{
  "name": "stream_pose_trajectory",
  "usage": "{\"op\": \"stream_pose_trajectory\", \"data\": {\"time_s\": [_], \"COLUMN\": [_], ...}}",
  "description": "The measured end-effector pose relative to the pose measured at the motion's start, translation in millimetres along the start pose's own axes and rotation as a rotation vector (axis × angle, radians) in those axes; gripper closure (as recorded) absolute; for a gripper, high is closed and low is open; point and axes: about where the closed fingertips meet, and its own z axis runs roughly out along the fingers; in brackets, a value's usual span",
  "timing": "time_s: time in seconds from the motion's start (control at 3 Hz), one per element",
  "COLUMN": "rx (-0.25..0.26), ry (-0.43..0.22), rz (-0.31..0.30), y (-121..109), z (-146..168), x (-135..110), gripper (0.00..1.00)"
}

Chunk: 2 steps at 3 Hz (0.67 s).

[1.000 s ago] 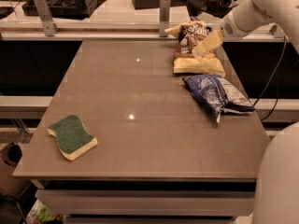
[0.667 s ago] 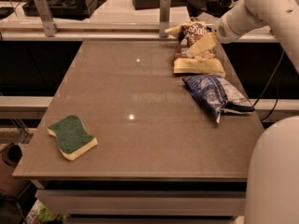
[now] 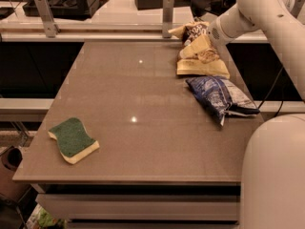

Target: Move brown chip bag near sponge

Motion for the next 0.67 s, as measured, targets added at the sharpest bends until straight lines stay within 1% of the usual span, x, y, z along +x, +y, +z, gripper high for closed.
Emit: {"op": "stream_pose_trajectory", "data": {"time_s": [0.33,0.67], "rx": [-0.034,-0.071], "ry": [0.004,0.027], "rz": [0.007,0.013], "y": [8.9,16.1], "z": [18.2,40.3], "x": [-1.6,-0.6], "gripper": [0.00,0.00]}}
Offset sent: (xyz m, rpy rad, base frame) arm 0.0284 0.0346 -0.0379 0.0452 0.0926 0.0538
